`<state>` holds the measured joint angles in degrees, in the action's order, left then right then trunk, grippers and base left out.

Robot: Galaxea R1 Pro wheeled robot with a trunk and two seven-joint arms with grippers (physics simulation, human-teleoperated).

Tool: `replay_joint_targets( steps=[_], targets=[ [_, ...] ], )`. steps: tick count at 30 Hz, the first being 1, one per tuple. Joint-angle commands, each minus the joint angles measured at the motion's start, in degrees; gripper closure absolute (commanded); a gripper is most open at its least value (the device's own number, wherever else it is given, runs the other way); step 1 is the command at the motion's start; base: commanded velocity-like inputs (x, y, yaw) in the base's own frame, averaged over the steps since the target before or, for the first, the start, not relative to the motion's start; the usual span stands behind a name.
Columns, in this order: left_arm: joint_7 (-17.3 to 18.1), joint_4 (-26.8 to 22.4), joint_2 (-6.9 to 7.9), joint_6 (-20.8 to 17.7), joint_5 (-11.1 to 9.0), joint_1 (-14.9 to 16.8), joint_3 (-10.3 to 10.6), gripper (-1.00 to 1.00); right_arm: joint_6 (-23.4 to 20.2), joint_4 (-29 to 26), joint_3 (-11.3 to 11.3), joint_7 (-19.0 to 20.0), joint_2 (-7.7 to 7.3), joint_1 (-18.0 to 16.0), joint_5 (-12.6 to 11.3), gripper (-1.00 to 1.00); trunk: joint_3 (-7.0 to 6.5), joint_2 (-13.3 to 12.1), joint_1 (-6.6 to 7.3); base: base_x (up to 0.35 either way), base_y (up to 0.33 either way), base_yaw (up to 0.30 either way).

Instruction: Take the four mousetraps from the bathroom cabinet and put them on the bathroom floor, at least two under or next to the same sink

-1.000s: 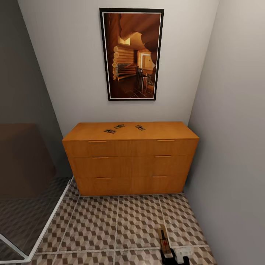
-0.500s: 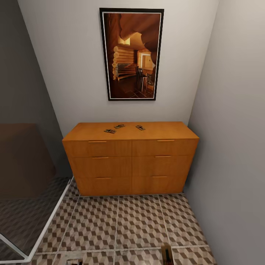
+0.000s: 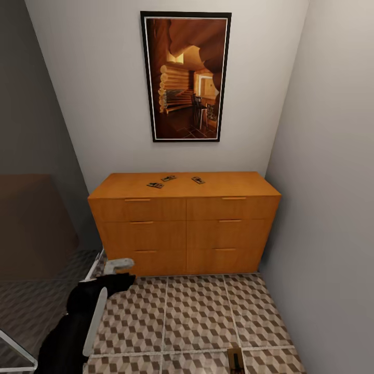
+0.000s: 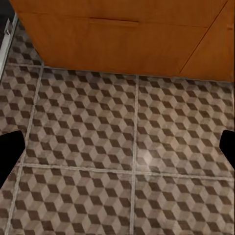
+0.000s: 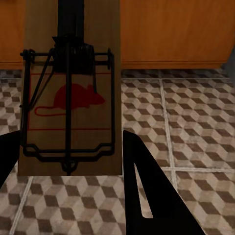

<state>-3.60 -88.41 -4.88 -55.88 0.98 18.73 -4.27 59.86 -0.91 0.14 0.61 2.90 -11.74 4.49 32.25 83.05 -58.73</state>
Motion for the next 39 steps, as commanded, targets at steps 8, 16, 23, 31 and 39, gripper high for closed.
replay_joint_targets(
  steps=[8,16,23,31,39],
  targets=[
    [-0.16,8.79,-1.76,-1.59,0.24,15.51,-0.04,-1.00,0.14,0.03,-0.05,0.33,0.00,-0.03,-0.01,1.00,0.06,0.03,0.00,0.000,0.000,0.000],
    [-0.24,26.63,-3.00,-1.72,0.25,31.98,-0.03,-1.00,0.14,0.03,-0.05,0.36,0.00,-0.03,-0.01,1.00,0.06,0.03,0.00,0.000,0.000,0.000],
    [-0.20,29.13,-2.93,-1.77,0.25,33.50,0.12,-1.00,0.14,-0.01,-0.05,0.36,-0.05,-0.03,-0.01,1.00,0.06,0.03,0.00,0.000,0.000,0.000],
    [-0.11,28.71,-2.59,-2.11,0.40,33.57,1.87,-1.00,0.14,-0.06,-0.05,0.36,-0.01,-0.03,-0.01,1.00,0.06,0.03,0.00,0.000,0.000,0.000],
    [-0.02,24.05,-2.22,-2.20,0.35,33.57,6.74,-1.00,0.14,-0.06,-0.05,0.36,0.04,-0.03,-0.01,1.00,0.06,0.03,0.00,0.000,0.000,0.000]
  ],
)
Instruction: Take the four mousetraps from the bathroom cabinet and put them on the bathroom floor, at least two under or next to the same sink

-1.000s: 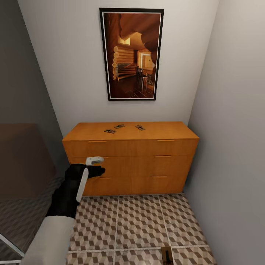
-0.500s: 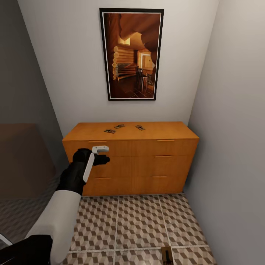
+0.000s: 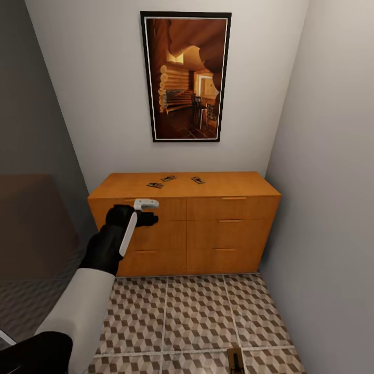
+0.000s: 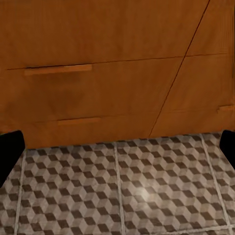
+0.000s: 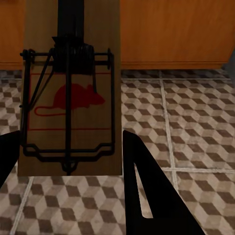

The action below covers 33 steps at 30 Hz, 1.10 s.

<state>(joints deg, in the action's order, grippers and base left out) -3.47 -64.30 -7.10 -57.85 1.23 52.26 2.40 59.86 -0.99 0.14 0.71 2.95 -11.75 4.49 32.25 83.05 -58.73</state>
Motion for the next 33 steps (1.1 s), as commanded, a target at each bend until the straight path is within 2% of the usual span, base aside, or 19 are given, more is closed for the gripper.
replay_joint_targets(
  steps=[1,5,12,17,33],
  targets=[
    [-0.15,-0.93,0.04,-0.25,0.10,0.04,0.75,-1.00,0.14,0.02,-0.05,0.25,-0.02,-0.03,-0.01,1.00,0.06,0.03,0.00,0.000,0.000,0.000],
    [-0.14,-2.76,0.14,-0.33,0.07,0.04,1.93,-1.00,0.14,0.02,-0.05,0.25,0.01,-0.03,-0.01,1.00,0.06,0.03,0.00,0.000,0.000,0.000],
    [-0.14,-4.88,0.38,-0.49,-0.01,0.04,2.14,-1.00,0.14,0.02,-0.09,0.25,-0.04,-0.03,-0.01,1.00,0.06,0.03,0.00,0.009,0.000,0.000],
    [-0.10,-6.26,0.95,-0.66,-0.08,0.04,2.10,-1.00,0.14,0.02,-0.13,0.25,-0.05,-0.03,-0.01,1.00,0.06,0.03,0.00,0.266,0.000,0.000],
    [-0.05,-6.52,1.04,-0.68,-0.09,0.04,2.08,-1.00,0.14,0.07,-0.08,0.37,-0.27,0.00,-0.01,1.00,0.06,0.03,0.00,0.324,0.000,0.000]
  ],
)
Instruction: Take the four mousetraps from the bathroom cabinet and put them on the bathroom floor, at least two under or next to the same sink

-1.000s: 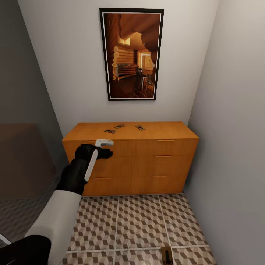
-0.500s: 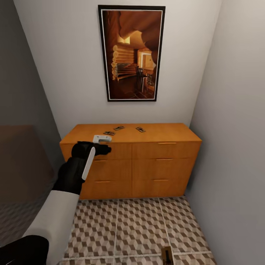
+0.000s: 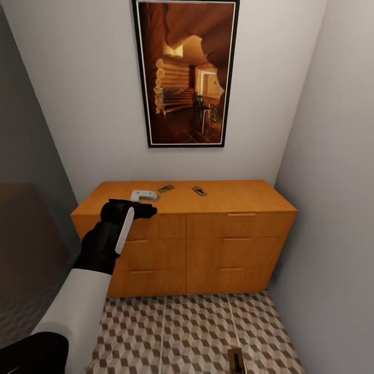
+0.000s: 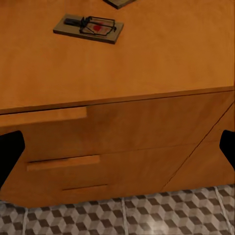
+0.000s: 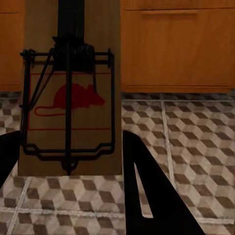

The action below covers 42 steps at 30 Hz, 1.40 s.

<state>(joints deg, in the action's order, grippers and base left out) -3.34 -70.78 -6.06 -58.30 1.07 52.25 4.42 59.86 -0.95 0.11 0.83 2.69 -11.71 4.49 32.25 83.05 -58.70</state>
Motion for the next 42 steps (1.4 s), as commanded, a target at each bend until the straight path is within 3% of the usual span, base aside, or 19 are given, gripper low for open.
replay_joint_targets(
  steps=[1,20,42],
  targets=[
    [-0.17,-0.07,0.00,-0.23,0.07,0.04,0.06,-1.00,0.14,0.04,-0.07,0.28,-0.02,0.22,0.00,1.00,0.06,0.03,-0.03,0.279,0.000,0.000],
    [-0.11,-2.91,-0.02,-0.32,0.00,0.04,0.14,-1.00,0.14,-0.08,-0.02,0.40,0.30,6.97,0.16,1.00,0.06,0.03,-0.03,0.153,0.000,0.000],
    [-0.08,-2.70,-0.01,-0.32,-0.01,0.04,0.15,-1.00,0.14,-0.65,-0.17,0.05,0.27,7.67,0.17,1.00,0.06,0.03,-0.03,0.098,0.000,0.000]
  ],
)
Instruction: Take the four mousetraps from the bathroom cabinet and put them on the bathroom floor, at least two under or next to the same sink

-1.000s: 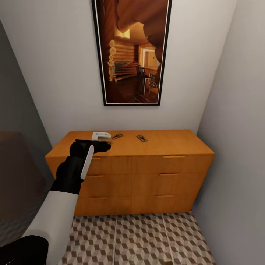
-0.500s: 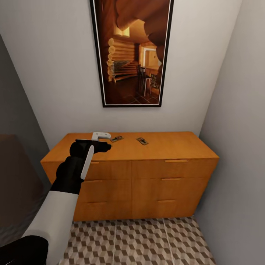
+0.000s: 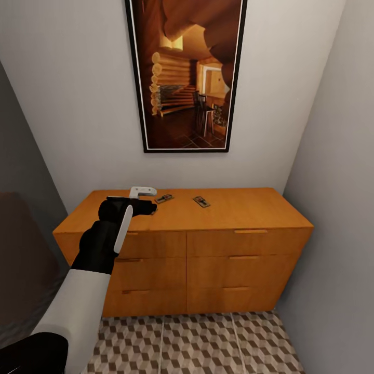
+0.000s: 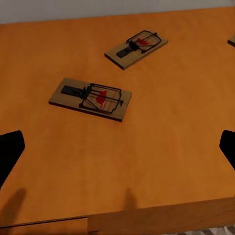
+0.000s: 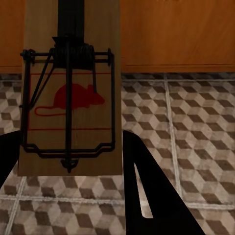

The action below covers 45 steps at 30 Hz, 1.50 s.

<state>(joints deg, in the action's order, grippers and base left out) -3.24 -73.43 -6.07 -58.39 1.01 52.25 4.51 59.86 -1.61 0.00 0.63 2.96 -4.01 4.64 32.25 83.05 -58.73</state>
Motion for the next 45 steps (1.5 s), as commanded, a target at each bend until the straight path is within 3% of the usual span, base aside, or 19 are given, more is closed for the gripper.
replay_joint_targets(
  steps=[1,45],
  targets=[
    [-0.18,-0.06,0.00,-0.24,0.05,0.04,0.08,-1.00,0.14,0.02,-0.07,0.25,0.01,-0.03,0.02,1.00,0.06,0.03,0.00,0.016,0.000,0.000],
    [-0.10,0.30,0.00,-0.24,0.05,-0.13,0.15,-1.00,0.14,0.30,-0.09,0.25,-0.15,0.02,0.02,1.00,0.06,0.03,0.00,0.094,0.000,0.000]
  ],
)
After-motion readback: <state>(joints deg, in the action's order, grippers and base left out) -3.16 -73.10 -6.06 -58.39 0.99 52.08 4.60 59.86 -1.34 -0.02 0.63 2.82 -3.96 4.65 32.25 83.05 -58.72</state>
